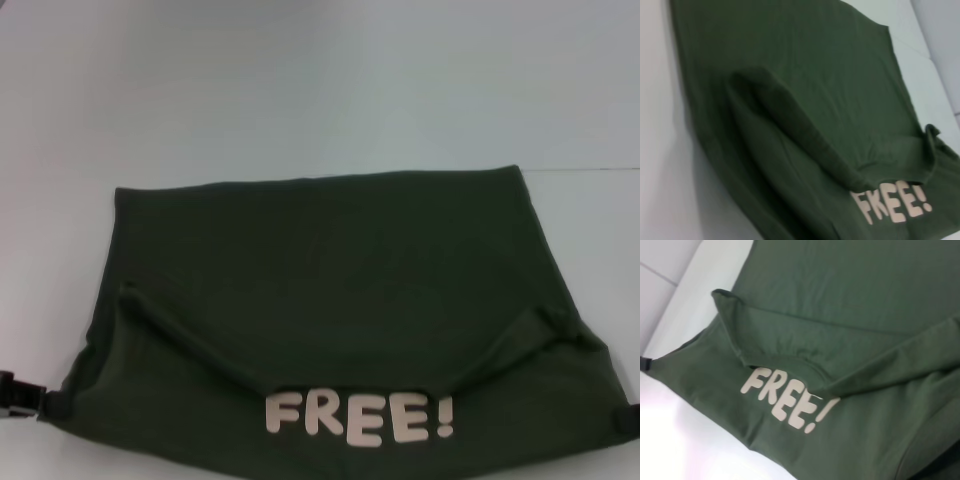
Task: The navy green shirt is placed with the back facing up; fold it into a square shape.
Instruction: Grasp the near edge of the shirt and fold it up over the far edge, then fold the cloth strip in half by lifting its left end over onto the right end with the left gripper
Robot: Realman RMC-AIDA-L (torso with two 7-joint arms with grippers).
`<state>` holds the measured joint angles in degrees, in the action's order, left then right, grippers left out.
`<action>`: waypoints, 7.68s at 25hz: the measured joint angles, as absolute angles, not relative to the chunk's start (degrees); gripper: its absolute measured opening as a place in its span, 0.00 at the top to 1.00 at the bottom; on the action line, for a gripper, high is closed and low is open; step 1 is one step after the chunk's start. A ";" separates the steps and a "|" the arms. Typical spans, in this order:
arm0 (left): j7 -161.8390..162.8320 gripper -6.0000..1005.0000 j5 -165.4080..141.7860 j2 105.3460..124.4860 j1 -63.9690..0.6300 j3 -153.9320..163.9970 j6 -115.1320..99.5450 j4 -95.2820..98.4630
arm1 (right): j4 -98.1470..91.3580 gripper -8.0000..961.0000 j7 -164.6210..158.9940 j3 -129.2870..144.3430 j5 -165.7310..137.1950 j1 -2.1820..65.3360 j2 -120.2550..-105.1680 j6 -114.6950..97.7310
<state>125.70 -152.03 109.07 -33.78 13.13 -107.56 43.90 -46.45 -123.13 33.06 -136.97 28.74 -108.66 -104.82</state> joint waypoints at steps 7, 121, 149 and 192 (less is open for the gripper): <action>128.85 0.99 -149.86 107.25 -36.39 7.28 -108.03 43.33 | -44.58 0.90 -123.12 25.08 -135.96 31.52 -106.92 -105.50; 113.00 0.22 -136.81 116.04 -36.04 19.68 -60.30 30.77 | -30.51 0.05 -107.14 39.11 -100.46 32.75 -108.52 -65.41; 115.09 0.78 -138.08 116.51 -36.73 24.07 -56.34 31.08 | -30.32 0.05 -107.46 39.11 -101.17 33.65 -108.23 -65.30; 116.02 0.98 -137.71 116.19 -37.43 23.79 -55.55 31.37 | -28.21 0.12 -137.70 43.59 -144.51 45.94 -108.49 -62.75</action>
